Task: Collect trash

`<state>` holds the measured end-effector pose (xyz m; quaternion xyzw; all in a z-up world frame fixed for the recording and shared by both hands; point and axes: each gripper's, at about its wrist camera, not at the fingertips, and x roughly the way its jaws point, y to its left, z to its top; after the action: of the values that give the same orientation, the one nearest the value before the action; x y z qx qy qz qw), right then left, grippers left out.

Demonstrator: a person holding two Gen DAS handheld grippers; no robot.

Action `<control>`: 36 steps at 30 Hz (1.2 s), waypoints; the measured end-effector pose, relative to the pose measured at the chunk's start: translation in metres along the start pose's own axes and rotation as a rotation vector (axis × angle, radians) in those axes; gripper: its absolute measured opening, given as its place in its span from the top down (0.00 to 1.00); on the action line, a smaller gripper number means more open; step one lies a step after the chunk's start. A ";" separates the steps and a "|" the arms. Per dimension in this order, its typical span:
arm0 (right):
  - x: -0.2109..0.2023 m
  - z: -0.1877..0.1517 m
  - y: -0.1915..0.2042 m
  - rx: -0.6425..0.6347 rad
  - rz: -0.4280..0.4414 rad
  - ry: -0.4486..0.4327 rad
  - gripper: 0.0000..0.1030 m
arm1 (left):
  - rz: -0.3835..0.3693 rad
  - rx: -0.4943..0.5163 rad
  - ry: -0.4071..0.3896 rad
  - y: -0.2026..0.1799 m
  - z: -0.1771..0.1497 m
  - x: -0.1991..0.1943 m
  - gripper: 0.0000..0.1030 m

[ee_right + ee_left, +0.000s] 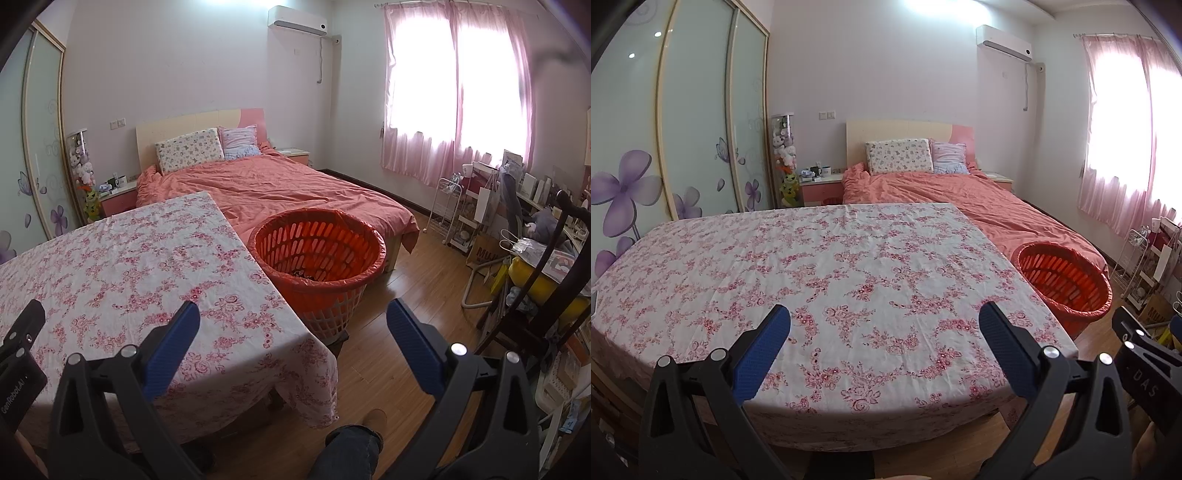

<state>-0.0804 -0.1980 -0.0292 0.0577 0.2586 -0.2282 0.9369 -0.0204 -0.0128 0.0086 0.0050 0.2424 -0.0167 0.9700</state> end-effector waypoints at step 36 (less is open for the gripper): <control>0.002 0.003 0.001 0.004 0.000 -0.003 0.04 | -0.002 -0.002 0.012 -0.001 -0.001 0.002 0.02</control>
<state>-0.0775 -0.1989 -0.0275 0.0591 0.2567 -0.2287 0.9372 -0.0188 -0.0139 0.0065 0.0041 0.2484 -0.0174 0.9685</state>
